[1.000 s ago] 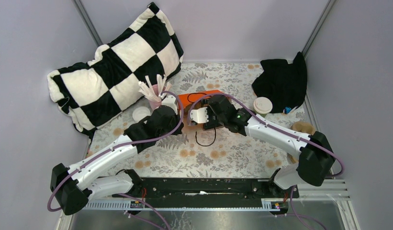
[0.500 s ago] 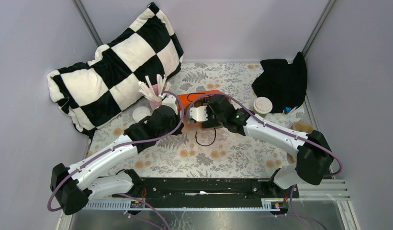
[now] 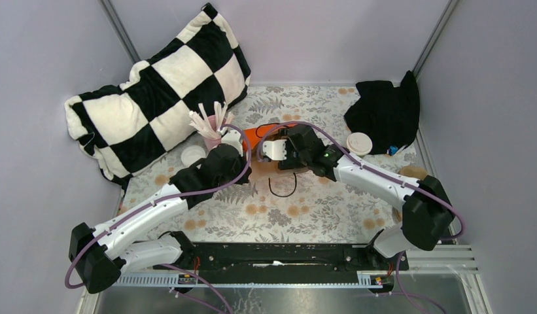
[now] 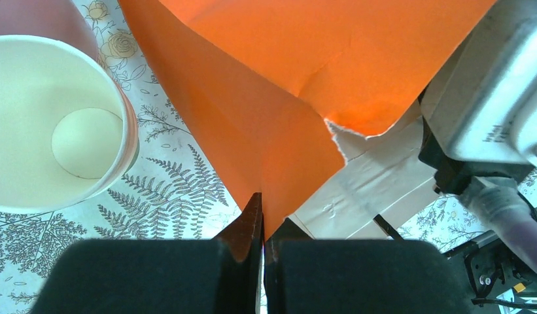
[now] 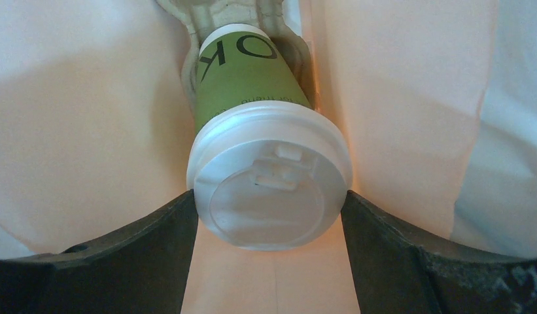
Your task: Pack the takeout coffee
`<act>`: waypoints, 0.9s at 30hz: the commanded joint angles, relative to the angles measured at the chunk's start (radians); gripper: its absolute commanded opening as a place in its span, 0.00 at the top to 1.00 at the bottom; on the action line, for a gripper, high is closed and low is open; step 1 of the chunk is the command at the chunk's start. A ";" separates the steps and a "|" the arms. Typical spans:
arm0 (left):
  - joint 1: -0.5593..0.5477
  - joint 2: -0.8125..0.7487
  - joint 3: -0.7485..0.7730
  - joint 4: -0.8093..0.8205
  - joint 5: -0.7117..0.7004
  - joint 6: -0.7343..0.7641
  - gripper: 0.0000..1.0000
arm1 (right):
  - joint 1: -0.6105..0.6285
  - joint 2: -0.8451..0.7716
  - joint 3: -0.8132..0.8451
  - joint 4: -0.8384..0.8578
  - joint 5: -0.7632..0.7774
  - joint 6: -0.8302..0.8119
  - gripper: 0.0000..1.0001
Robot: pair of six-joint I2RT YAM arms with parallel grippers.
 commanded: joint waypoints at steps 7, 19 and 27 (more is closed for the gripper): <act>-0.004 0.001 0.043 0.009 0.007 0.016 1.00 | -0.030 0.041 0.050 0.023 -0.093 0.054 0.50; -0.003 0.009 0.048 0.004 0.002 0.006 1.00 | -0.031 -0.052 0.036 0.008 -0.138 0.186 0.49; -0.003 0.006 0.049 0.002 0.003 0.000 1.00 | -0.032 -0.066 -0.002 0.029 -0.124 0.223 0.49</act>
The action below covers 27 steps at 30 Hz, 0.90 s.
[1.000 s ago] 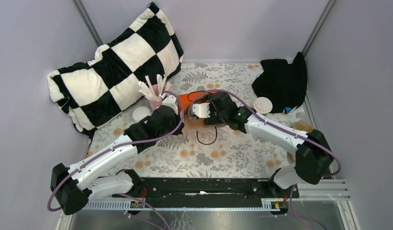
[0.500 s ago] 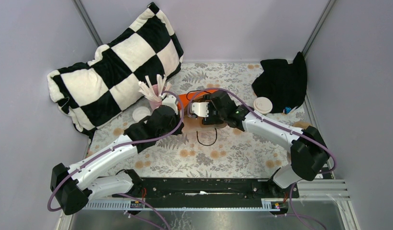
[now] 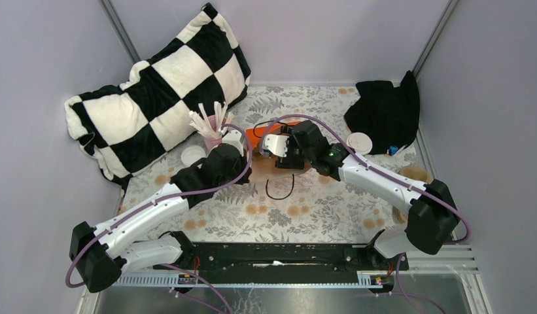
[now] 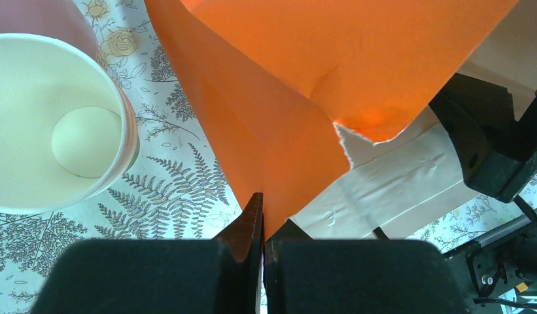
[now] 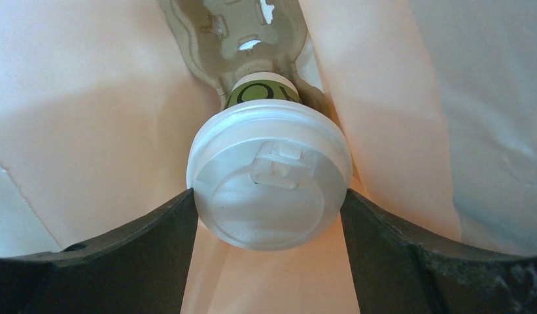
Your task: Pack the takeout coffee
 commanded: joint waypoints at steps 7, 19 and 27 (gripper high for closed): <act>-0.003 -0.010 0.041 0.004 -0.004 -0.006 1.00 | -0.018 -0.036 -0.015 0.040 0.077 0.066 0.49; -0.001 -0.003 0.053 -0.001 -0.003 0.002 1.00 | -0.016 -0.031 0.077 -0.053 -0.032 0.182 0.49; 0.002 0.053 0.140 -0.070 -0.089 -0.036 1.00 | 0.002 -0.183 0.244 -0.376 -0.293 0.526 0.49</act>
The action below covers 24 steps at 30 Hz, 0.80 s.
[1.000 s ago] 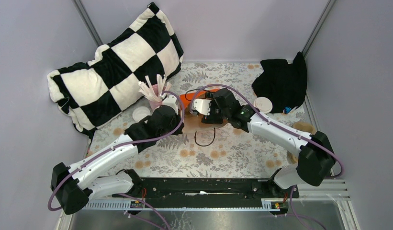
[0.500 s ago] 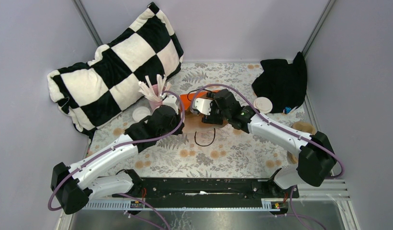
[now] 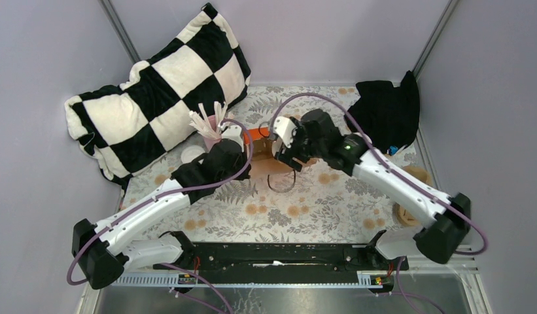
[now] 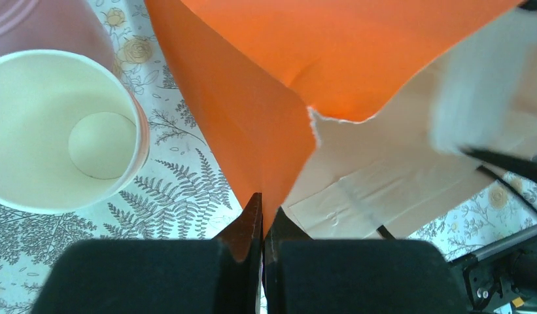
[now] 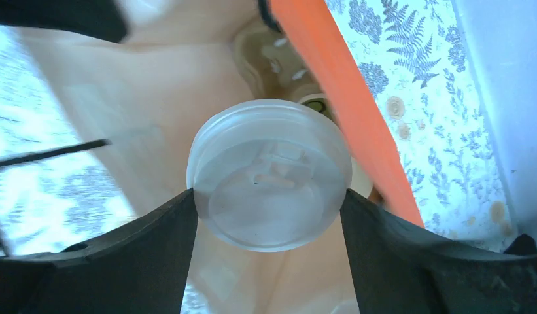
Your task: Pack the takeout coffee
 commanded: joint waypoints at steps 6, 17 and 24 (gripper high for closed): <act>0.005 0.095 0.175 -0.090 -0.054 -0.040 1.00 | 0.005 -0.294 0.146 -0.230 -0.166 0.484 0.53; 0.017 0.155 0.281 -0.200 -0.045 -0.111 1.00 | -0.009 -0.339 0.314 -0.647 0.874 1.016 0.62; 0.031 0.150 0.289 -0.223 -0.040 -0.113 1.00 | -0.245 -0.212 -0.016 -0.737 0.530 1.337 0.52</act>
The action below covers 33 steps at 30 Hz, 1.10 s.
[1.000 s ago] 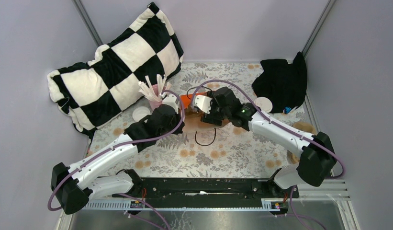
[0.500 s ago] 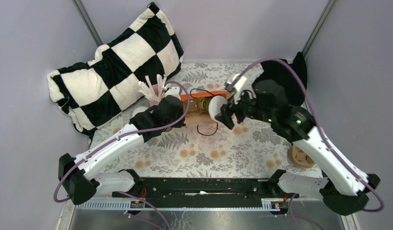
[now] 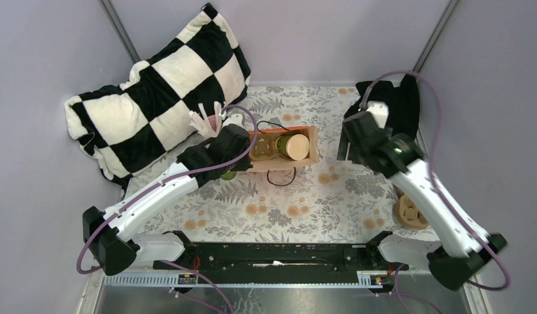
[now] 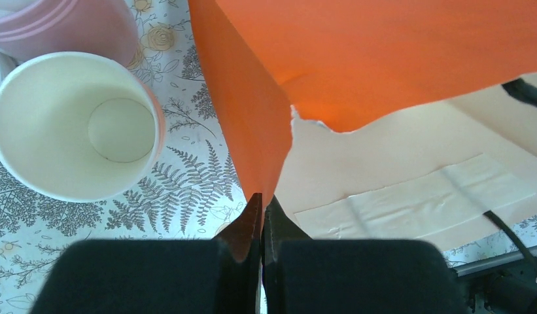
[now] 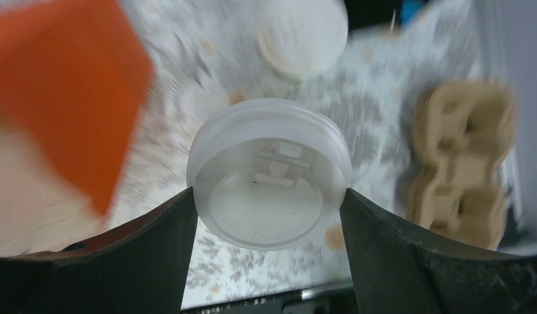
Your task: Pack the takeout coffee
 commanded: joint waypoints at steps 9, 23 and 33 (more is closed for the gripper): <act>0.009 -0.001 0.048 0.017 0.055 -0.002 1.00 | -0.279 0.025 -0.670 0.224 -0.341 0.378 0.44; 0.009 -0.027 0.034 0.045 0.072 0.052 1.00 | -0.356 0.155 -0.335 -0.049 -0.235 0.170 0.00; 0.009 -0.028 0.021 0.059 0.080 0.066 1.00 | -0.103 0.111 0.169 0.116 -0.777 -0.142 0.04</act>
